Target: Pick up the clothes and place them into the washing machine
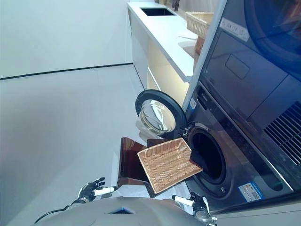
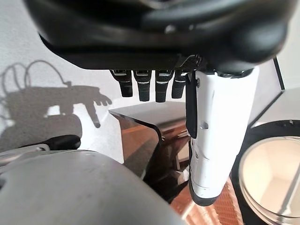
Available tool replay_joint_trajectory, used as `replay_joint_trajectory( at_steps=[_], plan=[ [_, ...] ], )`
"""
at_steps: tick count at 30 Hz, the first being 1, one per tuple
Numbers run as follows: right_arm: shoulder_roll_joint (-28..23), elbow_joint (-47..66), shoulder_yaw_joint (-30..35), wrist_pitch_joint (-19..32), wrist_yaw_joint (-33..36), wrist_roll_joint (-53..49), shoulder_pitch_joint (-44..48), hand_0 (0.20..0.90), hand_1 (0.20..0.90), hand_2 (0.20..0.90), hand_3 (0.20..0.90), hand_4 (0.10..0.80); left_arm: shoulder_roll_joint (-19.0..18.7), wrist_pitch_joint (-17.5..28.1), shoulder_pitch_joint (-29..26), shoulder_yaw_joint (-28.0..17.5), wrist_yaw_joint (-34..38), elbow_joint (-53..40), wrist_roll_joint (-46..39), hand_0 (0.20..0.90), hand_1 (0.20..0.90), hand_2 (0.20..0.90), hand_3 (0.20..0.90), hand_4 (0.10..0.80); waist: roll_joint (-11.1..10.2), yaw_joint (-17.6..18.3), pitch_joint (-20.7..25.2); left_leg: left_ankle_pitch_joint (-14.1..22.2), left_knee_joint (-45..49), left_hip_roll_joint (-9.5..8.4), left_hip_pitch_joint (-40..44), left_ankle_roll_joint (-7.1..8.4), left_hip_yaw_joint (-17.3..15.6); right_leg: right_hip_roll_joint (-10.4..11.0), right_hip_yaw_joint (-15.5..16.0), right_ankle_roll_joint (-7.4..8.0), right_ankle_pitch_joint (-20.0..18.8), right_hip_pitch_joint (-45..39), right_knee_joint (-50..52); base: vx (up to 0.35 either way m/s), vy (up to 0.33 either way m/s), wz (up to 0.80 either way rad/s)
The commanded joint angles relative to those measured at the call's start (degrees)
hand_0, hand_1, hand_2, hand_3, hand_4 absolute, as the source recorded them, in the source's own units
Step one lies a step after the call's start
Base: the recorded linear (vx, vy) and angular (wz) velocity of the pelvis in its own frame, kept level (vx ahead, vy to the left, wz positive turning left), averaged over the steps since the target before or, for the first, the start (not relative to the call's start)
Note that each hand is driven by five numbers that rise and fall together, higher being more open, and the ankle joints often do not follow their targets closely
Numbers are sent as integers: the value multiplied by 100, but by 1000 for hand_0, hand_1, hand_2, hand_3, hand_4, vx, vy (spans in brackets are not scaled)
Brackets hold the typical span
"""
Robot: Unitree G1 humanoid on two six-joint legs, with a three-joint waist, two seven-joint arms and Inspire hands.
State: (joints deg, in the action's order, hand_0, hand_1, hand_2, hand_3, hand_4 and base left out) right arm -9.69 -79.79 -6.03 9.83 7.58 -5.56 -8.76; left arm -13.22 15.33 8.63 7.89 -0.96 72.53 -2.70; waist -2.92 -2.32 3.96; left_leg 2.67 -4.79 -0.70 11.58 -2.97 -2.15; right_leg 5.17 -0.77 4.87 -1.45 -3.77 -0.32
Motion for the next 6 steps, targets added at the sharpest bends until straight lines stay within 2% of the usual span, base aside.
replay_joint_trajectory(
  at_steps=[1, 6],
  plan=[
    [-306, -494, -11, -123, 85, 262, 82, 900, 900, 900, 900, 800, -1, 203, -472, -115, -25, 145, 142, 900, 900, 900, 900, 800, 9, 115, 139, -219, 85, 196, -297, 528, 74, -14, -49, 193, 200, -146, 233, 22, -8, -3],
    [-251, -423, -145, -107, 73, 289, 120, 900, 900, 900, 900, 800, 17, 175, -486, -126, -25, 210, 116, 900, 900, 900, 900, 800, 12, 118, 111, -216, 91, 228, -265, 535, 66, -60, -74, 168, 243, -159, 268, 4, -2, -1]
  ],
)
